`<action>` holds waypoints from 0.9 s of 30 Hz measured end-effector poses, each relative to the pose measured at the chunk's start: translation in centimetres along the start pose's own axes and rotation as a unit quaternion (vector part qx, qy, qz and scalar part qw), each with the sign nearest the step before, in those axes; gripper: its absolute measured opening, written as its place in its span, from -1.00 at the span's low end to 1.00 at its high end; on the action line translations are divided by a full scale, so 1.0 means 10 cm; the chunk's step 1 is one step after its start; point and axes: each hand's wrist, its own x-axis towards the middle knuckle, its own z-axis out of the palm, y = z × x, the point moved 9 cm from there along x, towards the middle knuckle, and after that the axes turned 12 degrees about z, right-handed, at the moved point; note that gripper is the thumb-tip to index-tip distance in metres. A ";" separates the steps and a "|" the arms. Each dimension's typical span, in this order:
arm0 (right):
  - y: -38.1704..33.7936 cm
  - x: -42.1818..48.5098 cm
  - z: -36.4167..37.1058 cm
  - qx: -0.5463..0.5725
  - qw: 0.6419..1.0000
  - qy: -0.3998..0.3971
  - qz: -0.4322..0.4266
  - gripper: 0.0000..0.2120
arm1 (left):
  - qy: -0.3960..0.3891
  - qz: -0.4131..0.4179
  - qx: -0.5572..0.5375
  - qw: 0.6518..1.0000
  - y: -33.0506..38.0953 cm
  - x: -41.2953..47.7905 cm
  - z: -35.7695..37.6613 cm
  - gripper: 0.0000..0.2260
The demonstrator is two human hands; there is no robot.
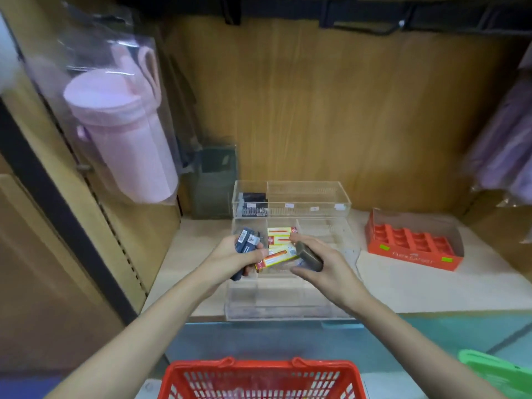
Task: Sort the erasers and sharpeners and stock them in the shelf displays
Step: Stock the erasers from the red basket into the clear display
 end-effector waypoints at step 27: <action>0.42 1.39 0.08 -0.409 0.910 0.057 0.035 -0.80 | 0.110 0.048 0.075 0.990 -0.45 0.84 -0.38 -0.87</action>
